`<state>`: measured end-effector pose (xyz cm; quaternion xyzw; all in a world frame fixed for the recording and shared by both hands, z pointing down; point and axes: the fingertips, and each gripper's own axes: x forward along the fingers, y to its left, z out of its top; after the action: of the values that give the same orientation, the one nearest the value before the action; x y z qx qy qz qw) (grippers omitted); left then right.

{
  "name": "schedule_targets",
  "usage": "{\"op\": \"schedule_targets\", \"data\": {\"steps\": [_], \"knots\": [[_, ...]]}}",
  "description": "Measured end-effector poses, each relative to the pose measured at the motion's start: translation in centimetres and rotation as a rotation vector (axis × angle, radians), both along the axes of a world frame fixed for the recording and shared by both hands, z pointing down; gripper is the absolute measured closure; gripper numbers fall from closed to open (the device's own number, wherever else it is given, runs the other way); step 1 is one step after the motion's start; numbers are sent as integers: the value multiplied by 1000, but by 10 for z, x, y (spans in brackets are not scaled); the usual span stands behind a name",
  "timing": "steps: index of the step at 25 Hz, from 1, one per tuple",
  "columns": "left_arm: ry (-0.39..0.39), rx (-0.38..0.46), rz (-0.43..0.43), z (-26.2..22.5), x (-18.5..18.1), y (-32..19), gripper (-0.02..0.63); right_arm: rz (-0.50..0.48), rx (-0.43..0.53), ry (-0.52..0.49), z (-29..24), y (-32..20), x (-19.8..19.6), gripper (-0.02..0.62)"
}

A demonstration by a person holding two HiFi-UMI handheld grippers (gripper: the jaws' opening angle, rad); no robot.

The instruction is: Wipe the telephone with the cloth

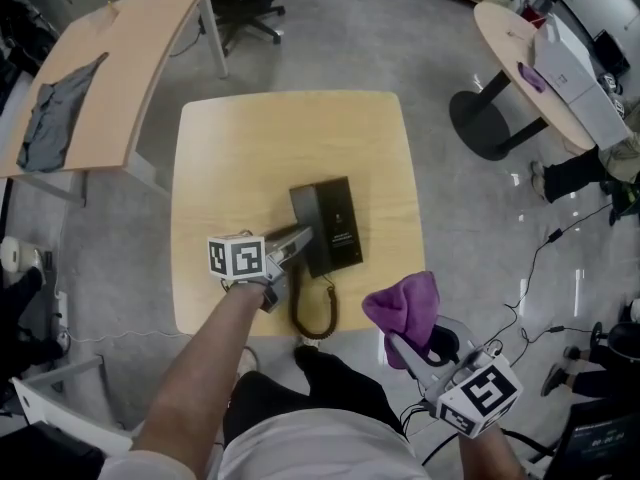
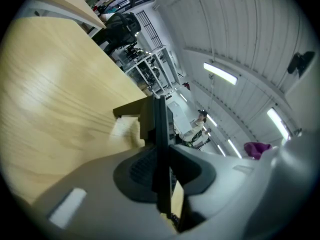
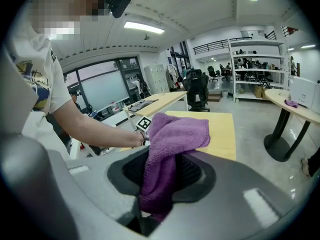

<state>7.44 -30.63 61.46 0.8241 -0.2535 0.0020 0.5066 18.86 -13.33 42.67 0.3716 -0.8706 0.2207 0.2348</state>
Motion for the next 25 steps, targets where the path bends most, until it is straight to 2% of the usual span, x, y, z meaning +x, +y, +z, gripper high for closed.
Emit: {"op": "schedule_targets", "data": {"steps": [10, 13, 25], "knots": [[34, 2, 20, -20, -2, 10, 523, 13, 9, -17, -2, -4, -6, 479], [66, 10, 25, -38, -7, 19, 523, 15, 22, -25, -5, -6, -11, 479], [214, 138, 60, -161, -51, 61, 523, 5, 114, -46, -28, -20, -45, 479]]}}
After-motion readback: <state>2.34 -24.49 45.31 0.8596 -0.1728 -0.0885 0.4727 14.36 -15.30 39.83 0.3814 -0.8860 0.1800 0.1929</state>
